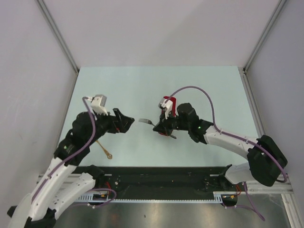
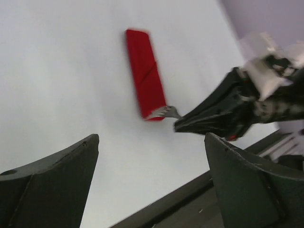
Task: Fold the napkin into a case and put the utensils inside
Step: Pass from the left arm to the right, then pass from the right arm to the left
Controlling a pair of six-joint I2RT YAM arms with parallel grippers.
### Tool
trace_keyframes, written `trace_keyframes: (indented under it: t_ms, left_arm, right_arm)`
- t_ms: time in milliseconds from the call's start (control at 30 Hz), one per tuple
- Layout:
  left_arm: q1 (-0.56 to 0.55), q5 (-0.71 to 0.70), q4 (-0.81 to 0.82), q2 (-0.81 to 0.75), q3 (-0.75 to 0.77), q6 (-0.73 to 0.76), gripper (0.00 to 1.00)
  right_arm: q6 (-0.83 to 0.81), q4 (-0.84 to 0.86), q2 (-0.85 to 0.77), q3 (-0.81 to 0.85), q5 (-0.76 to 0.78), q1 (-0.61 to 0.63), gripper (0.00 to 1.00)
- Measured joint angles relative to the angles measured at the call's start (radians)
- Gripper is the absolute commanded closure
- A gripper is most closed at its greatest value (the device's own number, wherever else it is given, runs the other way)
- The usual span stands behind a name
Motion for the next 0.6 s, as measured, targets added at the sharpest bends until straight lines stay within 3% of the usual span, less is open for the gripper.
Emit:
trace_keyframes:
  t_ms: [133, 300, 433, 600]
  left_arm:
    - [0.003, 0.067, 0.28, -0.139, -0.222, -0.173, 0.06]
    - [-0.003, 0.222, 0.599, -0.034, -0.466, -0.371, 0.08]
    - [-0.066, 0.335, 0.784, 0.159, -0.485, -0.449, 0.11]
    - [-0.126, 0.446, 0.988, 0.241, -0.467, -0.491, 0.14]
  right_arm:
    - [0.361, 0.186, -0.068, -0.1, 0.201, -0.01, 1.0]
    - [0.633, 0.358, -0.166, -0.16, 0.48, 0.012, 1.0]
    - [0.771, 0.514, -0.169, -0.179, 0.602, 0.018, 1.0]
    - [0.864, 0.629, -0.139, -0.191, 0.65, 0.027, 1.0]
